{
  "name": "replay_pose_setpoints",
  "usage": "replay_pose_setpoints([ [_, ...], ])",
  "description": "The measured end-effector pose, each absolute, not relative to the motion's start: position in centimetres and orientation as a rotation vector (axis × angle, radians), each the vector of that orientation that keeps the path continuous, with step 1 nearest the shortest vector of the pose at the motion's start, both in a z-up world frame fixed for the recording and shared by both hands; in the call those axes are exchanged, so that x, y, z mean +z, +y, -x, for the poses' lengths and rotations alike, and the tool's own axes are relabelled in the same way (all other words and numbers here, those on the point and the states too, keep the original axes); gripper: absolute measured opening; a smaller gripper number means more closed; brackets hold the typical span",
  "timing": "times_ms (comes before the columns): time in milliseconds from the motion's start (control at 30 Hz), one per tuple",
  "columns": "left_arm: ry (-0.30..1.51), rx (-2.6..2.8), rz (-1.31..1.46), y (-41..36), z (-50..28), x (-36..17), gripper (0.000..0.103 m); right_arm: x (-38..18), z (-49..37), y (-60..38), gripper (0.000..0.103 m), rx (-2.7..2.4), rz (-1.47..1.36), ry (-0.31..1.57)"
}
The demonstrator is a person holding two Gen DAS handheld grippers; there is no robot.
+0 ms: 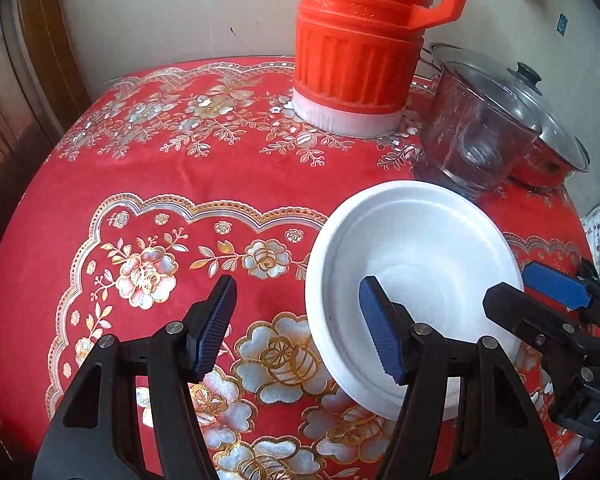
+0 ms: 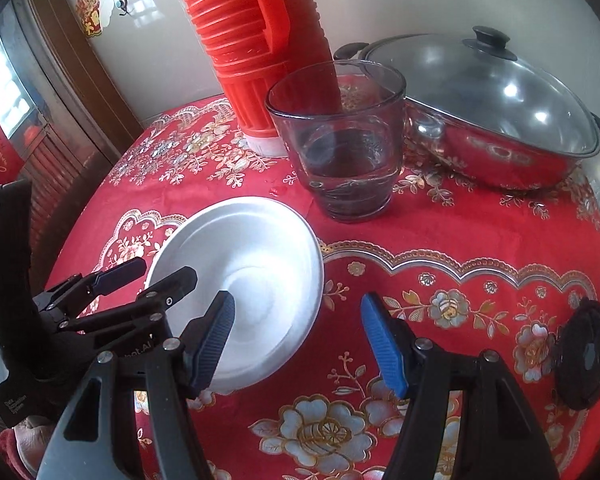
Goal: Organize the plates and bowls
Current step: 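Grip the rim of the white bowl with the left tool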
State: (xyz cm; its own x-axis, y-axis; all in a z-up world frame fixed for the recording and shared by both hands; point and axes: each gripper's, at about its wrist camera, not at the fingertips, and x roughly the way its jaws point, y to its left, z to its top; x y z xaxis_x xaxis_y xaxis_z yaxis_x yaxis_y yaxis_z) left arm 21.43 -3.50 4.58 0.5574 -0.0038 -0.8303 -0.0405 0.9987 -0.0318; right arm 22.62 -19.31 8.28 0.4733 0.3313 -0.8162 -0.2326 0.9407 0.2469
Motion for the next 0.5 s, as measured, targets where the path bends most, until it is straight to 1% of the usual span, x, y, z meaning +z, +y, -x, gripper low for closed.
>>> replay_pose_setpoints([
  [333, 0.983, 0.030, 0.052, -3.37, -22.04, 4.10, 0.064, 7.68, -23.14, -18.80, 0.065, 0.341, -0.092, 1.031],
  [367, 0.985, 0.035, 0.046, -3.40, -22.10, 4.08, 0.064, 7.65, -23.19, -18.77, 0.064, 0.340, -0.092, 1.029],
  [400, 0.987, 0.036, 0.044, -3.40, -22.20, 4.01, 0.064, 7.62, -23.27, -18.70, 0.060, 0.338, -0.091, 1.027],
  [433, 0.987, 0.034, 0.045, -3.40, -22.17, 4.01, 0.064, 7.57, -23.37, -18.68, 0.057, 0.334, -0.094, 1.025],
  [500, 0.990, 0.031, 0.054, -3.31, -22.28, 3.87, 0.064, 7.40, -23.48, -18.82, 0.057, 0.329, -0.101, 1.025],
])
